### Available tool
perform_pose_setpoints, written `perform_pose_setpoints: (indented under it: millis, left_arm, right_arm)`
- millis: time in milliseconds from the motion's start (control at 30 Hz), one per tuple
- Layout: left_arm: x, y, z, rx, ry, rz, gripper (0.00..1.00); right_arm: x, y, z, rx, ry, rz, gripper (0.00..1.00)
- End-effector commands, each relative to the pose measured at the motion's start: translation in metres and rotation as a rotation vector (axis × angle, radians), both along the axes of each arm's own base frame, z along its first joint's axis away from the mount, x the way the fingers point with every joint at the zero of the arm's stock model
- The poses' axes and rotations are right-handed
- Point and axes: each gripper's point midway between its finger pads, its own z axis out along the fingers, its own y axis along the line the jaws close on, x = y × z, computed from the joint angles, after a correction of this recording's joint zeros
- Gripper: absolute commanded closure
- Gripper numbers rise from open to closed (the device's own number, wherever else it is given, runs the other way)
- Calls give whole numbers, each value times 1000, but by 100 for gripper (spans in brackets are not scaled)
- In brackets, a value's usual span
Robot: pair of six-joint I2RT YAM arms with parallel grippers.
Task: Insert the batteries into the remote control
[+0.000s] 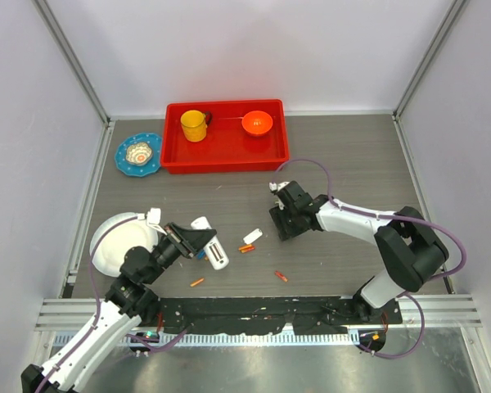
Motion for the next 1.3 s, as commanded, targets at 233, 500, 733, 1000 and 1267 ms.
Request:
perform_pose_setpoints:
  millis: [233, 500, 733, 1000, 1267]
  left_arm:
    - [3, 4, 8, -14, -29, 25, 100]
    - [10, 4, 8, -95, -34, 48, 100]
    - [7, 1, 7, -88, -75, 22, 100]
    - [-6, -6, 13, -114, -139, -52, 100]
    - [-2, -1, 15, -119, -154, -14, 100]
  right_arm:
    - [49, -6, 96, 160, -306, -286, 28]
    - [37, -32, 86, 614, -228, -793, 22]
    - [22, -55, 89, 596, -316, -787, 25]
    - [14, -58, 87, 507, -340, -651, 29]
    - [3, -58, 78, 366, -331, -502, 51]
